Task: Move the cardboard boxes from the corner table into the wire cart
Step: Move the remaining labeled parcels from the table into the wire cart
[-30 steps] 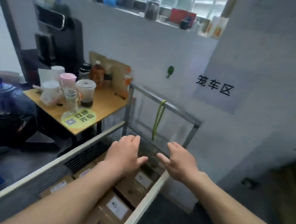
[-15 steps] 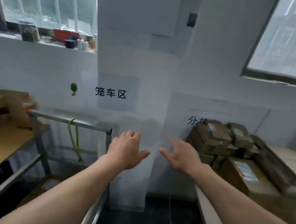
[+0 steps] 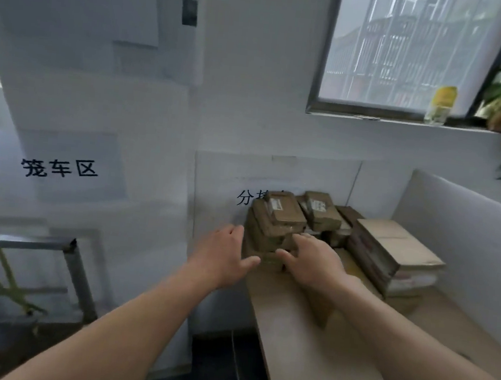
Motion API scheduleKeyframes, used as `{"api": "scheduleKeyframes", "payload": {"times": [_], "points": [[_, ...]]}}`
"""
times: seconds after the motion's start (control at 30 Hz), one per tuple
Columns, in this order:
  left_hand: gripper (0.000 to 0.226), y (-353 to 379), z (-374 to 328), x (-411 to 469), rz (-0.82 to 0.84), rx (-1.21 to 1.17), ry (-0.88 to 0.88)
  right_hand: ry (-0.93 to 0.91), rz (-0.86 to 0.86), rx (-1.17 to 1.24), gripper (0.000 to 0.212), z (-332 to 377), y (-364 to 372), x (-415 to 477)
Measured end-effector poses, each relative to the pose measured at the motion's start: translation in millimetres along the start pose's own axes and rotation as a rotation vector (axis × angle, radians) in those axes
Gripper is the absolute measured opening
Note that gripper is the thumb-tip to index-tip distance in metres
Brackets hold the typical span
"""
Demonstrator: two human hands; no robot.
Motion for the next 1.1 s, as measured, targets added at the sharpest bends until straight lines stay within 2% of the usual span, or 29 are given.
{"api": "scheduleKeyframes", "payload": {"times": [0.13,0.27,0.53,0.83,0.97,1.1], "points": [[0.076,18.3,-39.0,29.2,0.035,0.012,0.058,0.059,-0.02,0.012,0.041,-52.6,-8.5,2.6],[0.079,35.4,-72.0,56.8,0.06,-0.005,0.118,0.135,-0.021,0.017,0.056,-102.6,-8.8,6.2],[0.081,82.8,-117.1,121.8,0.139,-0.045,0.189,0.296,0.027,0.016,0.058,-192.4,17.0,26.0],[0.078,166.4,-137.0,218.6,0.299,-0.132,0.229,0.525,0.123,0.023,0.044,-270.3,70.2,80.6],[0.077,202.5,-133.6,256.6,0.369,-0.181,0.229,0.598,0.155,0.055,0.056,-291.5,94.3,117.5],[0.075,233.3,-132.9,287.5,0.417,-0.214,0.243,0.656,0.197,0.082,0.056,-309.4,116.4,144.7]]}}
Point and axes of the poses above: each hand's wrist, its own x-axis towards the middle knuckle, its own y-axis out of the palm, z = x × y, the point moved 8 cm from there along x, towards the middle knuckle, and after that the axes turned 10 degrees about z, right-handed, at the moved point
